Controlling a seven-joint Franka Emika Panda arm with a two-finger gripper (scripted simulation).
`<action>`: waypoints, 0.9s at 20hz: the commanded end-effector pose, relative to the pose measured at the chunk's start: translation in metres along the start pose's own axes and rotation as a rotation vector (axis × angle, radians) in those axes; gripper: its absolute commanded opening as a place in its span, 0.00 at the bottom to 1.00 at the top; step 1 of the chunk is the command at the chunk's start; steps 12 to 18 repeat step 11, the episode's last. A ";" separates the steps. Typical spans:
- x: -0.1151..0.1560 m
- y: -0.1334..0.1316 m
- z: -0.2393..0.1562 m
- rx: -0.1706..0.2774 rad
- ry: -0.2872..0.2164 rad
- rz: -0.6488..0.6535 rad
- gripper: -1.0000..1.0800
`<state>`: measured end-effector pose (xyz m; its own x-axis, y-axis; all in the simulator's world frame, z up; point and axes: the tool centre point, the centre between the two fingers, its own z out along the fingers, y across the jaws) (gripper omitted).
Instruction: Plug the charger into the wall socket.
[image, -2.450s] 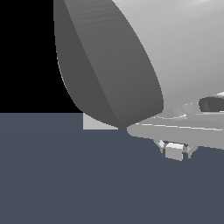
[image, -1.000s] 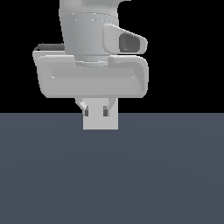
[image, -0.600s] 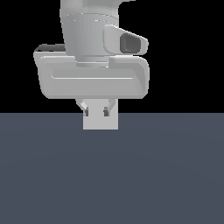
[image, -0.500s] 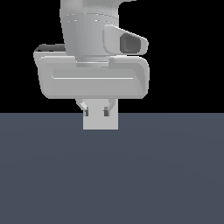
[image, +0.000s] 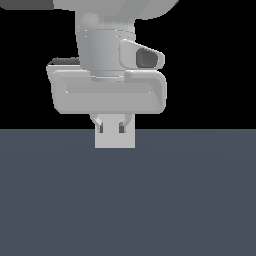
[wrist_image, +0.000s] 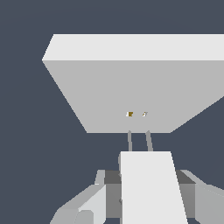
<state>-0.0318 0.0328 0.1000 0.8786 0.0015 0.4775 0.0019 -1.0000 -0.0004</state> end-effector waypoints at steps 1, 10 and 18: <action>0.009 0.000 0.005 0.000 0.001 0.001 0.00; 0.027 0.000 0.014 0.000 0.001 0.001 0.00; 0.027 0.000 0.014 0.000 0.001 0.001 0.00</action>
